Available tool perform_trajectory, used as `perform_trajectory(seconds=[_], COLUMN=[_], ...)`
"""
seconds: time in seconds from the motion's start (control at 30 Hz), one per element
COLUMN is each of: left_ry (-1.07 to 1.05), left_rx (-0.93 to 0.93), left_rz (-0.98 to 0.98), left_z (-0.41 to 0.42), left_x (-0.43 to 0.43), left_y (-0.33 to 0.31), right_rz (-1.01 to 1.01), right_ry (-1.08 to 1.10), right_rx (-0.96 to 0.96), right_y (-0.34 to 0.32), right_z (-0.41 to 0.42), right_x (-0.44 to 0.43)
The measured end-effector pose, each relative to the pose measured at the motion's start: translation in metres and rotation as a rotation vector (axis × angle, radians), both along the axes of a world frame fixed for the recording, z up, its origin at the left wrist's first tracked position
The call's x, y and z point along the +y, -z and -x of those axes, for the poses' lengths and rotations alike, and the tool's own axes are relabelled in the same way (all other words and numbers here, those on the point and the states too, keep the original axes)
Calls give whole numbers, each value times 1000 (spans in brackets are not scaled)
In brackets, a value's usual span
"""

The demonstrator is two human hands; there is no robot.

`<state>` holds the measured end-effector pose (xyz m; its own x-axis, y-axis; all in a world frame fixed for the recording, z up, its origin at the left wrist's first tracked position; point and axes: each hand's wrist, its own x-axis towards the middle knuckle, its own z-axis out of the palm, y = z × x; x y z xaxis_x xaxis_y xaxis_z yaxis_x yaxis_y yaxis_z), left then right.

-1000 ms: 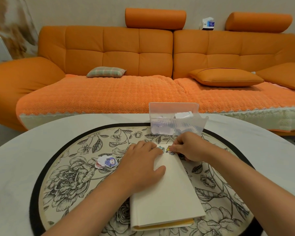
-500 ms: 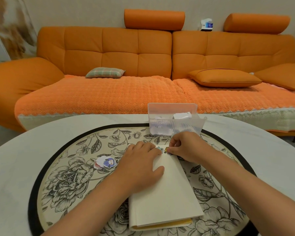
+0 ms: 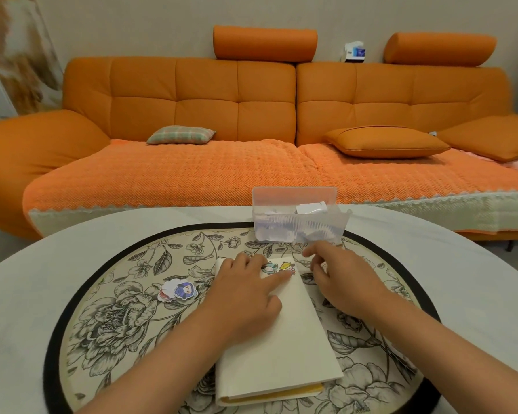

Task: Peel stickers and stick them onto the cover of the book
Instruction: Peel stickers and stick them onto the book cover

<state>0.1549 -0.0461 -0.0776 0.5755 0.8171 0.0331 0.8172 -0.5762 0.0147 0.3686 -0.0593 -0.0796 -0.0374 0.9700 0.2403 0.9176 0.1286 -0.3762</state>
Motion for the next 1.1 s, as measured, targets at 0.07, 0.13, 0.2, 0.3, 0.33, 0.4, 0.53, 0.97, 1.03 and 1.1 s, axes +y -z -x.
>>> perform_trajectory(seconds=[0.07, 0.13, 0.2, 0.3, 0.33, 0.4, 0.53, 0.97, 1.03, 1.1], left_ry=[-4, -9, -12, -10, -6, 4, 10, -35, -33, -39], left_rx=[0, -8, -17, -4, 4, 6, -27, 16, 25, 13], left_rz=[3, 13, 8, -20, -29, -46, -94, -86, -104, -129], left_z=[-2, -4, -6, -8, -8, -9, -9, -23, -24, -22], left_x=[0, 1, 4, 7, 7, 7, 4, 16, 14, 10], left_y=[0, -1, -2, -1, -1, 0, 1, 8, 9, 11], right_rz=[-14, -15, -9, 5, 9, 18, 43, -22, -30, -30], right_ry=[-26, -71, -126, -154, -153, -152, -143, -124, -140, -146], right_rx=[-28, -69, -168, -246, -260, -294, -294, -250, -254, -256], right_y=[1, 0, 0, 1, 2, 3, 4, 9, 10, 11], right_z=[2, 6, 11, 16, 17, 19, 19, 20, 19, 18], right_x=[-4, -8, -9, -8, -7, -4, -2, -11, -10, -10])
